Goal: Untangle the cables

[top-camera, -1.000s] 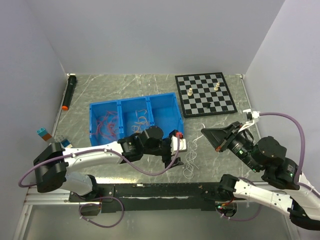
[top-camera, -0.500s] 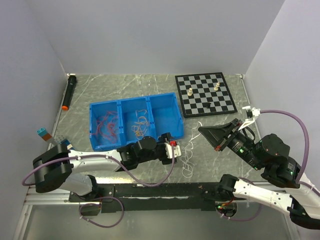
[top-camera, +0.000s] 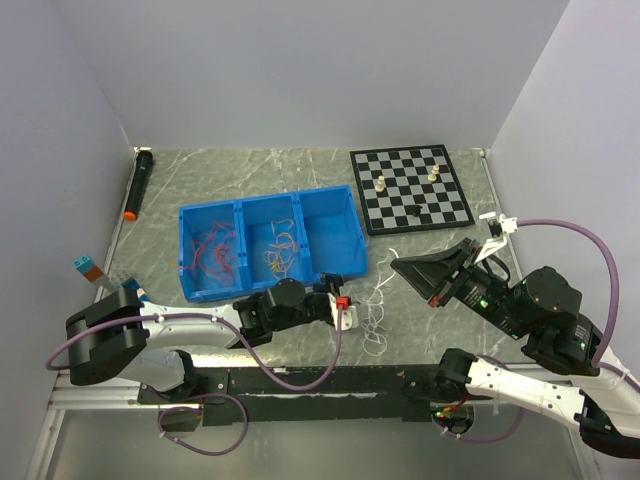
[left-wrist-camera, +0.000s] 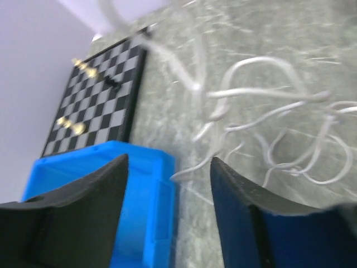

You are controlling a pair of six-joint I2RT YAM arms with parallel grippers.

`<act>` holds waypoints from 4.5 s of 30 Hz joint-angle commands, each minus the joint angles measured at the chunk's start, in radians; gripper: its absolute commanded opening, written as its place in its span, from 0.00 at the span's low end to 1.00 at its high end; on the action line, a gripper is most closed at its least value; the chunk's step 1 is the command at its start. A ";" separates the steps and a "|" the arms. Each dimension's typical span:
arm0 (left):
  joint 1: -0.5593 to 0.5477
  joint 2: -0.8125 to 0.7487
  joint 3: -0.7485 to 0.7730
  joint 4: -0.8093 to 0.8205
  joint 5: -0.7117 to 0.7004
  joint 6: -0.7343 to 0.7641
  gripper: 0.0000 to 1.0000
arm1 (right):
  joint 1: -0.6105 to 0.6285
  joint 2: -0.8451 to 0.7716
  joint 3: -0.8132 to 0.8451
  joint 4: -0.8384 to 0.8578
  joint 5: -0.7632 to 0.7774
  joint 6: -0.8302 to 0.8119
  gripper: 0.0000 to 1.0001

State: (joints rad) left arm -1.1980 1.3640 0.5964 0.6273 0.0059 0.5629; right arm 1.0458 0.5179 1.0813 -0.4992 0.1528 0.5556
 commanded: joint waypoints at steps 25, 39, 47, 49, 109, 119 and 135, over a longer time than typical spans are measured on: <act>-0.040 -0.060 -0.010 -0.213 0.128 0.209 0.13 | 0.006 -0.019 0.048 0.048 -0.024 -0.017 0.00; 0.090 -0.160 0.173 -0.489 0.002 -0.027 0.01 | 0.006 -0.059 0.020 -0.068 0.109 -0.017 0.00; 0.291 -0.359 0.191 -0.704 -0.003 -0.018 0.01 | 0.006 -0.116 -0.027 -0.208 0.324 0.024 0.00; 0.294 -0.420 0.177 -0.698 -0.041 -0.009 0.01 | 0.006 -0.121 -0.050 -0.220 0.347 0.036 0.00; 0.377 -0.339 0.737 -0.982 -0.191 -0.264 0.97 | -0.130 0.556 0.243 0.449 0.197 -0.439 0.00; 0.414 -0.437 0.827 -1.026 -0.242 -0.136 0.97 | -0.225 0.746 0.252 0.481 0.142 -0.474 0.00; 0.448 -0.323 1.019 -1.004 -0.518 -0.133 0.97 | -0.357 1.056 0.201 0.318 0.134 -0.278 0.00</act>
State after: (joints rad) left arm -0.7761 0.9936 1.5318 -0.3634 -0.3893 0.4519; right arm 0.7101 1.5135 1.2812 -0.0948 0.2939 0.1856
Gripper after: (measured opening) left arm 0.966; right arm 0.011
